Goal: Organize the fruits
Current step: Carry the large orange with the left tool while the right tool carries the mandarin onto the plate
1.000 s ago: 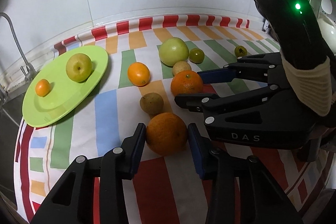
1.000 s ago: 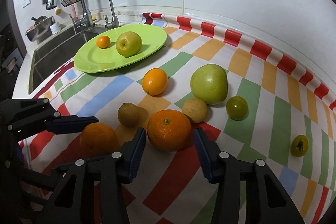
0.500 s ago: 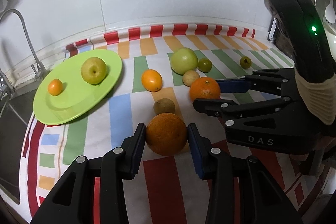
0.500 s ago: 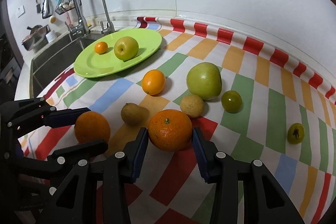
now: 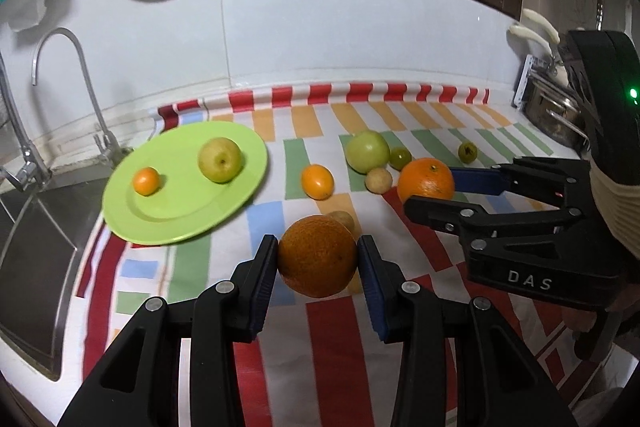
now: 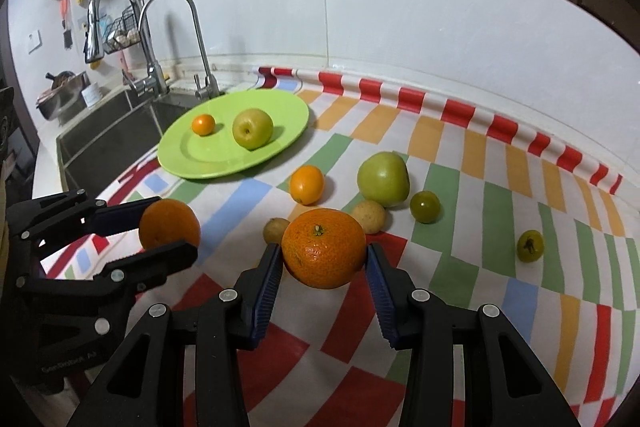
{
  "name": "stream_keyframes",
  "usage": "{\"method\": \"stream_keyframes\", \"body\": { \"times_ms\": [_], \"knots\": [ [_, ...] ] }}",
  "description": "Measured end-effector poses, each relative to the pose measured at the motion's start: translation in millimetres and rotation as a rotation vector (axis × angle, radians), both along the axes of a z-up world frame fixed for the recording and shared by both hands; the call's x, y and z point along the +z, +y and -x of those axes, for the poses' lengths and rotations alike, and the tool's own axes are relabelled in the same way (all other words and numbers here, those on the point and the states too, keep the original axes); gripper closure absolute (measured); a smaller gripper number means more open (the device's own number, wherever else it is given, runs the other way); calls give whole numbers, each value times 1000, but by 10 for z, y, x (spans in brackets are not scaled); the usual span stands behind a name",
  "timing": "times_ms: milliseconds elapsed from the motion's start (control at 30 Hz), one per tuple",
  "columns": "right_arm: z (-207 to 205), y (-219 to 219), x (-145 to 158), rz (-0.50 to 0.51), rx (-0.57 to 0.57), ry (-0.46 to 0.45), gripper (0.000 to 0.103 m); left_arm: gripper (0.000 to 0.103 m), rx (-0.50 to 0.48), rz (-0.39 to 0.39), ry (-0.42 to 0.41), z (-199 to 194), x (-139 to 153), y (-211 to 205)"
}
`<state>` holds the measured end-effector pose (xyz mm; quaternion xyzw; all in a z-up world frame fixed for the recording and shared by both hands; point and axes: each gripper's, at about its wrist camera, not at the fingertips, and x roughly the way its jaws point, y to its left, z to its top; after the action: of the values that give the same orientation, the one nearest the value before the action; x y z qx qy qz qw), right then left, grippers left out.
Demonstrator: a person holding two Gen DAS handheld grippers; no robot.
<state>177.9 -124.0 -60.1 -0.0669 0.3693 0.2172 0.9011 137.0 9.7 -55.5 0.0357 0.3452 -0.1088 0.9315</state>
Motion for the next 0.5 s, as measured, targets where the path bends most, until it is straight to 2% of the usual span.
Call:
{"method": "stream_keyframes", "body": {
  "times_ms": [500],
  "knots": [
    [275, 323, 374, -48, -38, -88, 59, 63, 40, 4, -75, 153, 329, 470]
  ]
}}
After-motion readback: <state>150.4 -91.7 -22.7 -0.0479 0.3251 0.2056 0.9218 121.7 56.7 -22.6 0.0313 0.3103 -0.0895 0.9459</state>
